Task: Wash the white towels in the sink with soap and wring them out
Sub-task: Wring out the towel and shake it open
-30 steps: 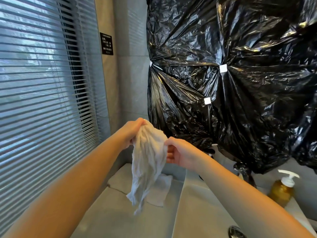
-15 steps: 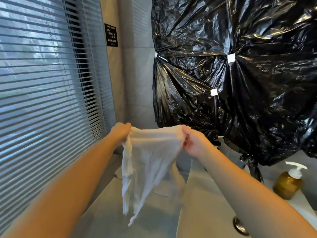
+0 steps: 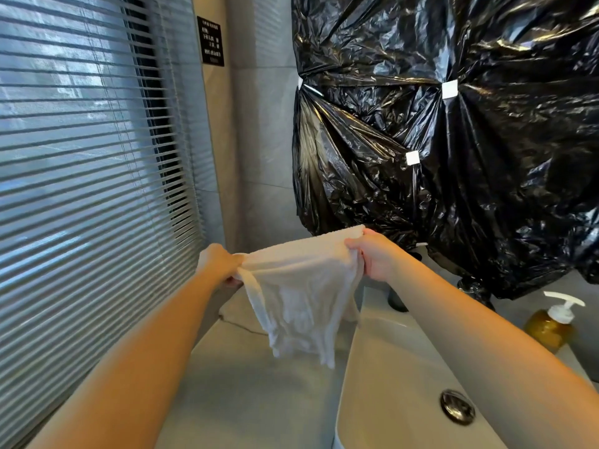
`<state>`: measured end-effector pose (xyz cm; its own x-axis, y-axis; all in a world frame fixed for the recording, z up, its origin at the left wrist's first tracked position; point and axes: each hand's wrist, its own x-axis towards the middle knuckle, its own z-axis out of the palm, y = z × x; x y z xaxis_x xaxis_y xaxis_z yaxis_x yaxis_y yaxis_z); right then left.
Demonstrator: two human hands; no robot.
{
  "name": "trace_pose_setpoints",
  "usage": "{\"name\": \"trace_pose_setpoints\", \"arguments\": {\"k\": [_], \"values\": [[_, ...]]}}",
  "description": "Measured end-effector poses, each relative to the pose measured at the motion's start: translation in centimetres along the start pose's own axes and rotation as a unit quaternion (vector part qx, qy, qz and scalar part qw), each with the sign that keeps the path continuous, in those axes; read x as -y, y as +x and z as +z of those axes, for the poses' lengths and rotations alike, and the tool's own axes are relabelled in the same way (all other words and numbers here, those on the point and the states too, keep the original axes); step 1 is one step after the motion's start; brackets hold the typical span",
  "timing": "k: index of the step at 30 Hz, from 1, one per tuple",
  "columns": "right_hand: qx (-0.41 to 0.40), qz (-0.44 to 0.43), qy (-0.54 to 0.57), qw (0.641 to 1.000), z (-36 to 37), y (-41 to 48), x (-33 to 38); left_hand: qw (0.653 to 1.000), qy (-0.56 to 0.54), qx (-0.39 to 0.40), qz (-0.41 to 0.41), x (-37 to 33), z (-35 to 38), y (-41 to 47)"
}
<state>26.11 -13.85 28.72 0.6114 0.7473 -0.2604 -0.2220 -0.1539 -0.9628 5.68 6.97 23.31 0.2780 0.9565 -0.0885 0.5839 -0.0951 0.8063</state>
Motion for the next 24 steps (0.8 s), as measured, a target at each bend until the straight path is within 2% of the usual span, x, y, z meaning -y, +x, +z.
{"name": "trace_pose_setpoints", "arguments": {"k": [2,3,4,5,7,8,10,12,16,19,20,22,24], "values": [[-0.004,0.01,-0.015,1.0,0.1,0.1,0.0,0.999,0.043,-0.017,0.009,1.1,0.1,0.2],[-0.005,0.017,-0.018,1.0,0.1,0.2,0.0,0.999,0.031,-0.012,-0.014,1.6,0.2,0.4],[-0.006,0.024,-0.019,1.0,0.0,0.4,0.1,0.999,-0.011,-0.005,-0.048,1.9,0.2,0.4],[-0.008,0.032,-0.017,0.999,-0.3,0.5,0.1,0.991,-0.101,0.012,-0.091,1.9,0.1,0.4],[-0.018,0.053,-0.043,0.998,-0.8,0.3,0.4,0.941,-0.295,0.048,-0.16,1.7,-0.2,0.5],[-0.028,0.063,-0.061,0.996,-1.2,0.3,0.5,0.922,-0.344,0.06,-0.167,1.6,-0.8,0.4],[-0.055,0.068,-0.089,0.992,-1.8,0.7,0.4,0.915,-0.365,0.06,-0.164,1.7,-1.5,1.3],[-0.078,0.054,-0.106,0.99,-1.9,0.4,0.4,0.932,-0.32,0.057,-0.161,2.5,-1.9,2.7],[-0.088,0.026,-0.143,0.985,-1.7,0.3,0.3,0.952,-0.266,-0.001,-0.155,3.4,-2.5,4.0],[-0.084,0.009,-0.163,0.983,-1.6,0.3,0.3,0.967,-0.214,0.01,-0.141,4.3,-3.0,4.1],[-0.083,0.0,-0.172,0.982,-1.6,0.2,0.3,0.972,-0.179,0.017,-0.149,4.3,-3.1,3.8],[-0.097,-0.026,-0.177,0.979,-1.6,0.3,0.4,0.99,-0.082,-0.01,-0.115,4.5,-3.1,3.2],[-0.125,-0.038,-0.181,0.975,-1.7,0.9,0.5,0.997,0.03,0.0,-0.075,4.2,-3.1,2.4]]}}
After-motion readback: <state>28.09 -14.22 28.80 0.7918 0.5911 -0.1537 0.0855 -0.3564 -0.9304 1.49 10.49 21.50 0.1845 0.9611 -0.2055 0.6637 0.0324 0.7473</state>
